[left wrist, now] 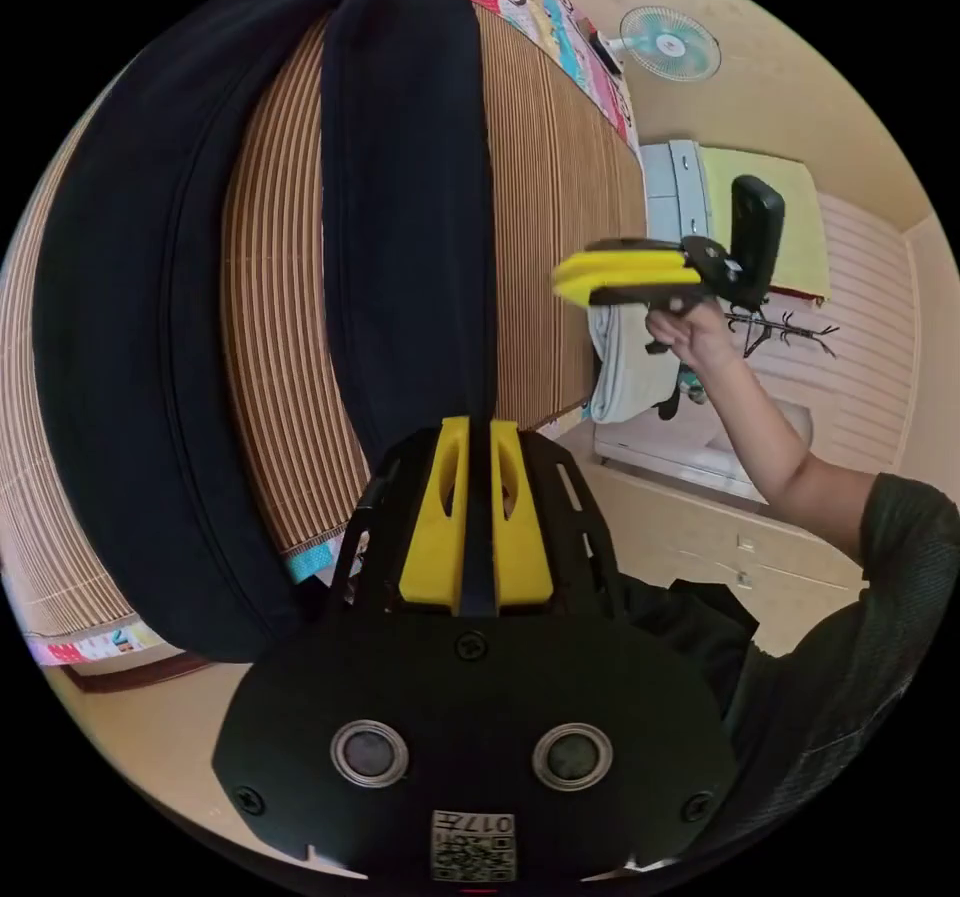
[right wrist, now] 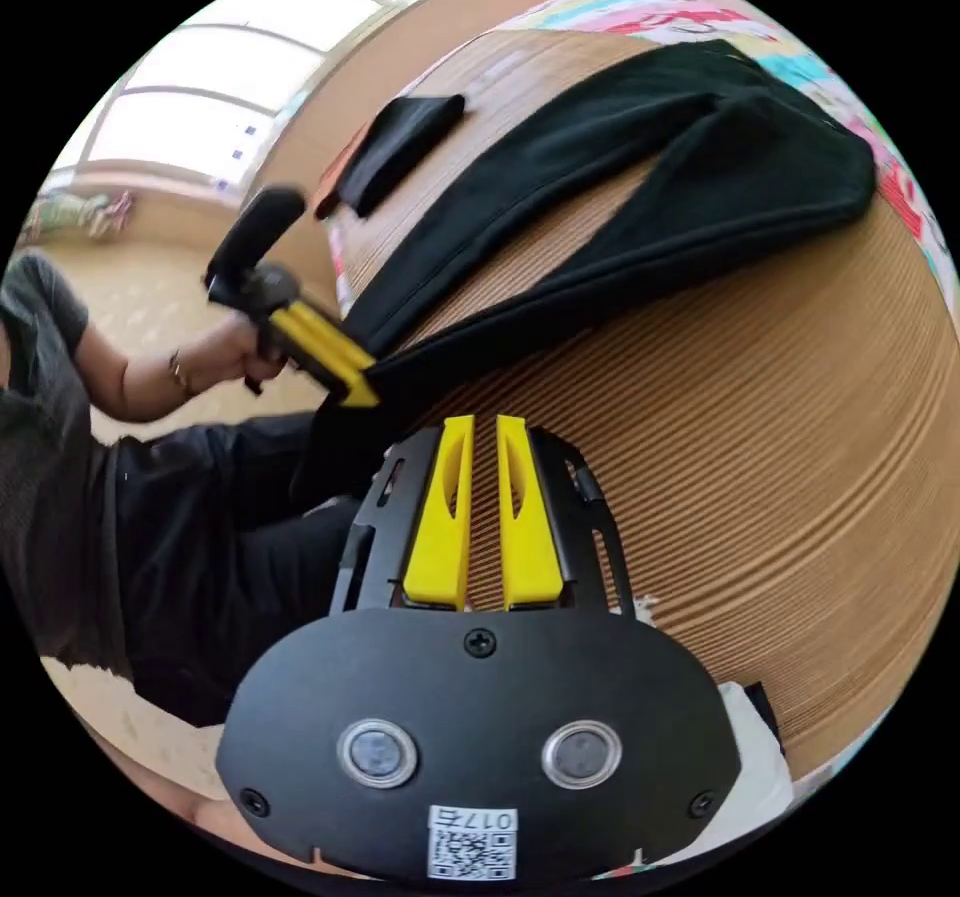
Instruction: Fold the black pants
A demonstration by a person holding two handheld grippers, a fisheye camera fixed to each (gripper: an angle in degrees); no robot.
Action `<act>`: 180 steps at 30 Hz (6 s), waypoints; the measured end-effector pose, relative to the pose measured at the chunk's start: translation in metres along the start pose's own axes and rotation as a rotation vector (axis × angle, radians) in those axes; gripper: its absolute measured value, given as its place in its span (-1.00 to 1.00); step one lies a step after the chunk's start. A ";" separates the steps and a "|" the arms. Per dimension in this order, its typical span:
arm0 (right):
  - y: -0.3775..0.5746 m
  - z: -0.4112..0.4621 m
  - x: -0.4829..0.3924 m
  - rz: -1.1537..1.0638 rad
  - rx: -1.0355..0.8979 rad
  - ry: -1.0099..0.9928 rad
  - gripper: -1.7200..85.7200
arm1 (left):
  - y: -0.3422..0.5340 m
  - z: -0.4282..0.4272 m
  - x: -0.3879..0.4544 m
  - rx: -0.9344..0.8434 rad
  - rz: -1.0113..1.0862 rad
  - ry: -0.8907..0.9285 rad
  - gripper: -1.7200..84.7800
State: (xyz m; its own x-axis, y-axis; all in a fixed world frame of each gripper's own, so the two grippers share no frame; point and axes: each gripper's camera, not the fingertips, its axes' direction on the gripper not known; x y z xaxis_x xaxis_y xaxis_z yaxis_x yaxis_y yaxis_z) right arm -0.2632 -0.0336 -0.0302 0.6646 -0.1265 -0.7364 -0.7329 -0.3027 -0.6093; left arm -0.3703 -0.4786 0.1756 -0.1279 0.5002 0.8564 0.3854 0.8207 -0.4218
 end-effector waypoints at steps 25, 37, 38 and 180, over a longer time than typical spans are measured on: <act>-0.404 -0.036 -0.064 0.236 0.594 0.201 -0.86 | 0.182 -0.208 -0.091 0.504 -0.252 0.332 -0.86; -0.220 0.078 -0.112 0.328 0.362 0.152 -0.80 | 0.162 -0.222 -0.079 0.157 -0.167 -0.078 -0.84; -0.206 0.084 -0.112 0.362 0.352 0.141 -0.79 | 0.161 -0.221 -0.072 0.127 -0.146 -0.094 -0.84; 0.351 -0.071 0.030 0.912 0.496 0.261 -0.75 | -0.130 0.183 0.268 -0.314 0.414 0.332 -0.66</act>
State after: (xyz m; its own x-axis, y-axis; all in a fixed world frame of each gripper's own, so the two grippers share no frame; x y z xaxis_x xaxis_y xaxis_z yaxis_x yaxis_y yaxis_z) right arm -0.4903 -0.2105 -0.2449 -0.1967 -0.3269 -0.9244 -0.9072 0.4183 0.0451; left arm -0.6220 -0.4005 0.4057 0.3614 0.6061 0.7086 0.5993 0.4311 -0.6745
